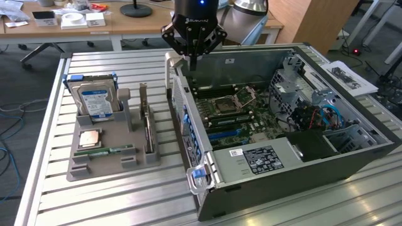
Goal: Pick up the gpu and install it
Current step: 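Reach for the gpu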
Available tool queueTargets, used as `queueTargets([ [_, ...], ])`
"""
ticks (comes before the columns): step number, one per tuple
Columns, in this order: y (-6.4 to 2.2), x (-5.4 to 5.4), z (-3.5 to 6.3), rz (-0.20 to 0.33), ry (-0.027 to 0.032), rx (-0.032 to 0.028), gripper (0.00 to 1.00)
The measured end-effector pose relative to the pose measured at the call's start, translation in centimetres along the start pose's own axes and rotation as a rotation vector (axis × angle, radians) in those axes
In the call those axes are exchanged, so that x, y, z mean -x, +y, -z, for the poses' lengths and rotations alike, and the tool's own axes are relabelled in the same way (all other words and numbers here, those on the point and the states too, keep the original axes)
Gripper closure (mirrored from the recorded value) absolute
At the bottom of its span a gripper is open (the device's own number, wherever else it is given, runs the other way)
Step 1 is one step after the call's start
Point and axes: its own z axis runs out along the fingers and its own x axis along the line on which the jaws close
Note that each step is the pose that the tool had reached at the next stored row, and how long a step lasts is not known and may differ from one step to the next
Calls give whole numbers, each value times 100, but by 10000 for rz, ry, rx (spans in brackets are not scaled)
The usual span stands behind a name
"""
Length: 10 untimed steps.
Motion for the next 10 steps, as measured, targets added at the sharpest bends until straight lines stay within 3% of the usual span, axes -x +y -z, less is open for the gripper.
queueTargets([
  [10, -3, -49, 1, 0, 0, 1, 89],
])
